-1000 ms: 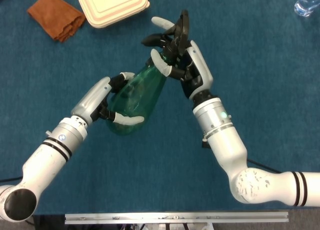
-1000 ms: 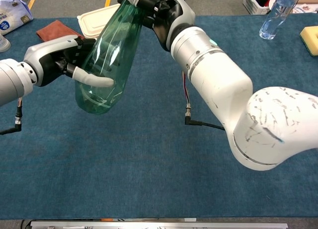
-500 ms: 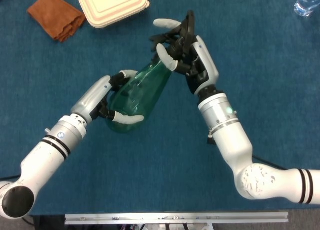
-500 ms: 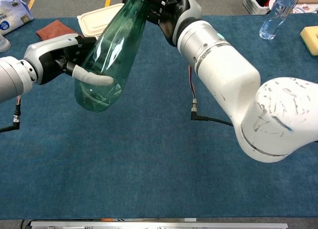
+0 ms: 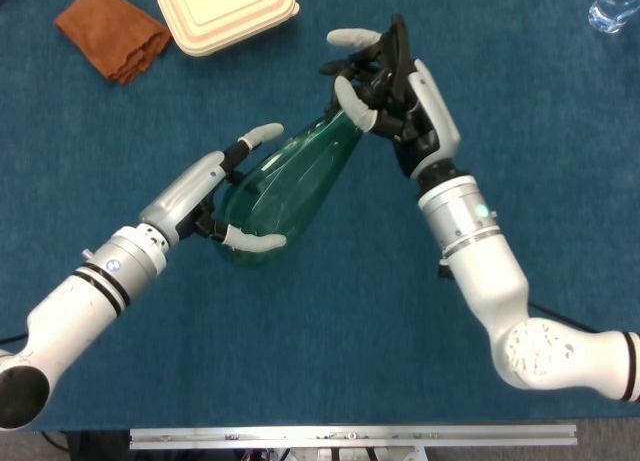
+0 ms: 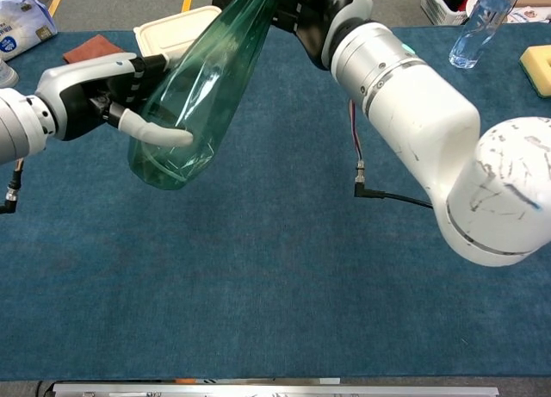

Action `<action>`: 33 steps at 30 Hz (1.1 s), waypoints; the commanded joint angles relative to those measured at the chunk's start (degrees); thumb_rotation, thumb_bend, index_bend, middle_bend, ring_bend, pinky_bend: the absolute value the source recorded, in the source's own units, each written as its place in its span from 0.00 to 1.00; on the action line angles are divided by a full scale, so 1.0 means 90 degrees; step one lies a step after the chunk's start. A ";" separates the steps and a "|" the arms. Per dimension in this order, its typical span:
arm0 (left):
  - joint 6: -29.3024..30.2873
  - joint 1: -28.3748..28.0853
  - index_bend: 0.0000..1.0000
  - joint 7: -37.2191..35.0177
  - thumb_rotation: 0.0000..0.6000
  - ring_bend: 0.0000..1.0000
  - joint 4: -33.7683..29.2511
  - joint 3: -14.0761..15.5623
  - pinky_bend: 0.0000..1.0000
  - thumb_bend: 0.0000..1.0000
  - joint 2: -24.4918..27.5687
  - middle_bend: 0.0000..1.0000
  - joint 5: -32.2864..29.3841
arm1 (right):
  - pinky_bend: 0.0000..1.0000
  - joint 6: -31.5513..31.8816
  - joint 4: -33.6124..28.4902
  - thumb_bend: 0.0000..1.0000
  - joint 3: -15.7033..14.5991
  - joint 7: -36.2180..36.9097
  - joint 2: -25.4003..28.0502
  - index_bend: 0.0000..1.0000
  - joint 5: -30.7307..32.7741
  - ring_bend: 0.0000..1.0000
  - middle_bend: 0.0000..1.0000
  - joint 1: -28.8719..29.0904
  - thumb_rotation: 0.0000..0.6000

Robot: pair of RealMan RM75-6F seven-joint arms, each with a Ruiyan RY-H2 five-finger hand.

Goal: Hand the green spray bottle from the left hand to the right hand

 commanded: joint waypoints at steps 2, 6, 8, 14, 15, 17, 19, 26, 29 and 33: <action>-0.0109 0.0041 0.00 -0.0195 1.00 0.00 0.0060 -0.0050 0.30 0.16 0.0112 0.00 0.0205 | 0.49 -0.0078 -0.0034 0.73 0.0034 0.0056 0.0170 0.50 0.0016 0.33 0.38 -0.0059 1.00; -0.0164 0.0057 0.00 -0.0325 1.00 0.00 0.0103 -0.0083 0.28 0.15 0.0190 0.00 0.0382 | 0.49 -0.0151 -0.0016 0.73 0.0059 0.0129 0.0317 0.51 0.0041 0.33 0.38 -0.0099 1.00; -0.0220 0.0036 0.00 -0.0311 1.00 0.00 0.0131 -0.0066 0.26 0.15 0.0241 0.00 0.0486 | 0.49 -0.0200 -0.0018 0.73 0.0062 0.0170 0.0393 0.51 0.0040 0.33 0.38 -0.0117 1.00; -0.0307 -0.0006 0.00 -0.0343 1.00 0.00 0.0169 -0.0019 0.23 0.15 0.0322 0.00 0.0627 | 0.49 -0.0317 -0.0060 0.73 0.0113 0.0298 0.0633 0.50 0.0029 0.33 0.38 -0.0173 1.00; -0.0303 -0.0007 0.00 -0.0346 1.00 0.00 0.0175 -0.0013 0.23 0.15 0.0328 0.00 0.0644 | 0.49 -0.0327 -0.0070 0.73 0.0115 0.0312 0.0670 0.50 0.0020 0.33 0.38 -0.0185 1.00; -0.0279 -0.0005 0.00 -0.0336 1.00 0.00 0.0190 0.0004 0.23 0.15 0.0335 0.00 0.0684 | 0.49 -0.0349 -0.0086 0.73 0.0096 0.0321 0.0747 0.51 -0.0006 0.33 0.38 -0.0206 1.00; -0.0236 0.0004 0.00 -0.0321 1.00 0.00 0.0201 0.0024 0.23 0.15 0.0355 0.00 0.0719 | 0.49 -0.0373 -0.0105 0.73 0.0036 0.0298 0.0847 0.51 -0.0050 0.33 0.38 -0.0236 1.00; 0.0031 0.0064 0.00 -0.0056 1.00 0.00 0.0235 0.0140 0.23 0.15 0.0467 0.00 0.0918 | 0.49 -0.0489 -0.0271 0.73 -0.0291 0.0150 0.1293 0.51 -0.0406 0.33 0.38 -0.0409 1.00; 0.0154 0.0091 0.00 0.0107 1.00 0.00 0.0230 0.0208 0.23 0.15 0.0504 0.00 0.1028 | 0.49 -0.0518 -0.0367 0.73 -0.0378 0.0179 0.1461 0.51 -0.0531 0.33 0.38 -0.0499 1.00; 0.0336 0.0134 0.00 0.0364 1.00 0.00 0.0240 0.0320 0.23 0.15 0.0516 0.00 0.1207 | 0.49 -0.0532 -0.0445 0.73 -0.0498 0.0196 0.1639 0.51 -0.0684 0.33 0.38 -0.0585 1.00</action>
